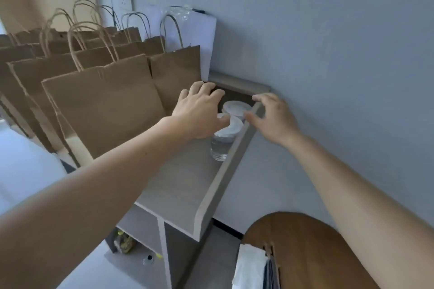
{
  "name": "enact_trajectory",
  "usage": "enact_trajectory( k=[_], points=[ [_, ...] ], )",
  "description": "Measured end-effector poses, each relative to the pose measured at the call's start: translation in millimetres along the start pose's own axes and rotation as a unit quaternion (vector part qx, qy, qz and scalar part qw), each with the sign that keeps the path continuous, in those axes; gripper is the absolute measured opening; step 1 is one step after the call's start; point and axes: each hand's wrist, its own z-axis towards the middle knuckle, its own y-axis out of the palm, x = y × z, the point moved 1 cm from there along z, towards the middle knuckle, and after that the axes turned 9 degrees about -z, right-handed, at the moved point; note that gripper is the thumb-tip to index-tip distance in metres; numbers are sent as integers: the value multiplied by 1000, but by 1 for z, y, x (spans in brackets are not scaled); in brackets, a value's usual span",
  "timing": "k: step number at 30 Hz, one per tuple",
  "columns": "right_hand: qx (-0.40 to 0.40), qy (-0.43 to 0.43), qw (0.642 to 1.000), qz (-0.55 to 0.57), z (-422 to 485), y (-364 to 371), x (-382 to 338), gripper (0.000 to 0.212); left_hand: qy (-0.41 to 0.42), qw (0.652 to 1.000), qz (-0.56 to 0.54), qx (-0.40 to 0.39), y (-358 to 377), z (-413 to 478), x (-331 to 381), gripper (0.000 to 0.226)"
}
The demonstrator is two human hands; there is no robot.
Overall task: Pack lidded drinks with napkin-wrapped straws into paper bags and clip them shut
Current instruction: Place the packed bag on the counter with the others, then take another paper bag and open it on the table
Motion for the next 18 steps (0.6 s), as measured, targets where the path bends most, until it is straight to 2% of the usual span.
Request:
enact_trajectory(
  k=[4, 10, 18],
  points=[
    [-6, 75, 996, -55, -51, -39, 69, 52, 66, 997, 2, -38, 21, 13, 70, 70],
    [-50, 190, 979, -61, -158, -73, 170, 54, 112, 990, -34, -76, 83, 16, 184, 74],
    [-122, 317, 937, -81, -322, -102, 307, 57, 173, 953, -68, -240, 229, -37, 345, 72]
  ],
)
